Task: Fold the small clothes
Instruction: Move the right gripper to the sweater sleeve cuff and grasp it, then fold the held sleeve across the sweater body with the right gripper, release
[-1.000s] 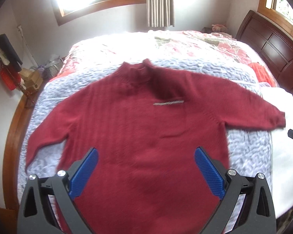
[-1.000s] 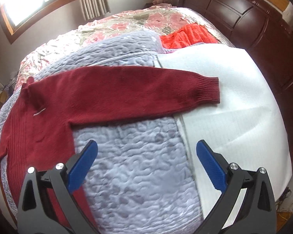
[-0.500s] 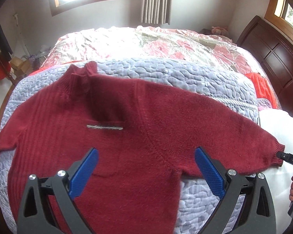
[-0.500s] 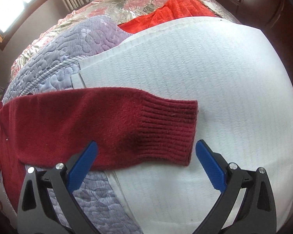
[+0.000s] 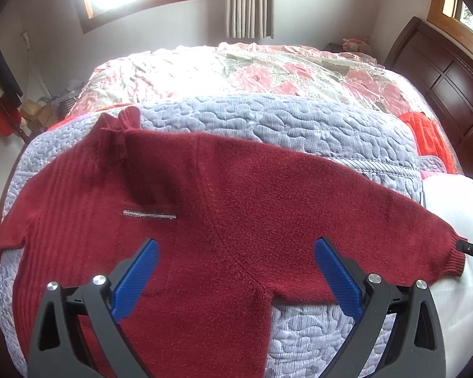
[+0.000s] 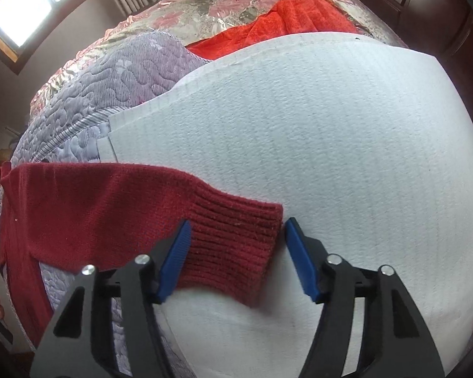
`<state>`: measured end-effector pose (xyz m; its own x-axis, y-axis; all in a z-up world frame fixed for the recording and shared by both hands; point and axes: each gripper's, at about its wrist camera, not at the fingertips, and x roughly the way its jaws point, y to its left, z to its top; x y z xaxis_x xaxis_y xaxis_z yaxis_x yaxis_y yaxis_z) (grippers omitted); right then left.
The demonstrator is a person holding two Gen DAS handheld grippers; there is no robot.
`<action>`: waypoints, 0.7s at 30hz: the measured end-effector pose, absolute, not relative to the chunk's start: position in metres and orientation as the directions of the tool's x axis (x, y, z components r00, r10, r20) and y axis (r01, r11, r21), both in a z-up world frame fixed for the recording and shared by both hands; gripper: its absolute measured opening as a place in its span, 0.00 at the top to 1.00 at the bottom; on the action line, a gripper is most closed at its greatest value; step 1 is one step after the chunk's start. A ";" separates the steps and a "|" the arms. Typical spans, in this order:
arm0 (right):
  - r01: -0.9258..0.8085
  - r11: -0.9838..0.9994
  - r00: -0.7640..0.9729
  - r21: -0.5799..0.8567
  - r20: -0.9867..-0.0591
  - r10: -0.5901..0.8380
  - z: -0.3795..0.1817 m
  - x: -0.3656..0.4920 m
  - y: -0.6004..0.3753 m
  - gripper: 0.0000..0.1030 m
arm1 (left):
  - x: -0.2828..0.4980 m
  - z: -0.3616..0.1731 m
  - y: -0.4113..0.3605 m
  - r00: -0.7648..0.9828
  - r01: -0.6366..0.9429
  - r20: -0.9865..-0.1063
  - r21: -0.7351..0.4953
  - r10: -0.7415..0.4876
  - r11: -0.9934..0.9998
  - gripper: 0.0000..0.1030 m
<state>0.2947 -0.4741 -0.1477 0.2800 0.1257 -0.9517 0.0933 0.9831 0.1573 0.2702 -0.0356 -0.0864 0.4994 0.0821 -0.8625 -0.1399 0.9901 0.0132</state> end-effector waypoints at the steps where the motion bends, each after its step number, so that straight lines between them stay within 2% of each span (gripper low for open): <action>1: 0.089 0.985 0.277 0.145 -0.954 0.116 -0.148 0.295 -0.474 0.58 | 0.270 -0.087 -0.034 0.499 -0.143 -0.862 0.016 0.087 0.990 0.04; 2: 0.085 0.988 0.276 0.129 -0.956 0.102 -0.147 0.296 -0.474 0.71 | 0.270 -0.087 -0.033 0.496 -0.147 -0.864 0.021 0.092 0.989 0.04; 3: 0.077 0.986 0.267 0.146 -0.956 0.121 -0.148 0.296 -0.475 0.89 | 0.269 -0.088 -0.031 0.493 -0.150 -0.865 0.023 0.095 0.988 0.04; 5: 0.088 0.976 0.269 0.201 -0.948 0.171 -0.147 0.293 -0.480 0.91 | 0.268 -0.089 -0.026 0.486 -0.156 -0.868 0.023 0.098 0.987 0.04; 11: 0.004 0.976 0.349 0.219 -0.915 0.204 -0.109 0.280 -0.448 0.92 | 0.257 -0.088 0.004 0.486 -0.174 -0.864 0.051 0.131 0.983 0.04; 21: -0.286 0.929 0.348 0.237 -0.877 0.331 -0.062 0.284 -0.285 0.92 | 0.235 -0.088 0.100 0.462 -0.278 -0.866 0.063 0.191 0.959 0.04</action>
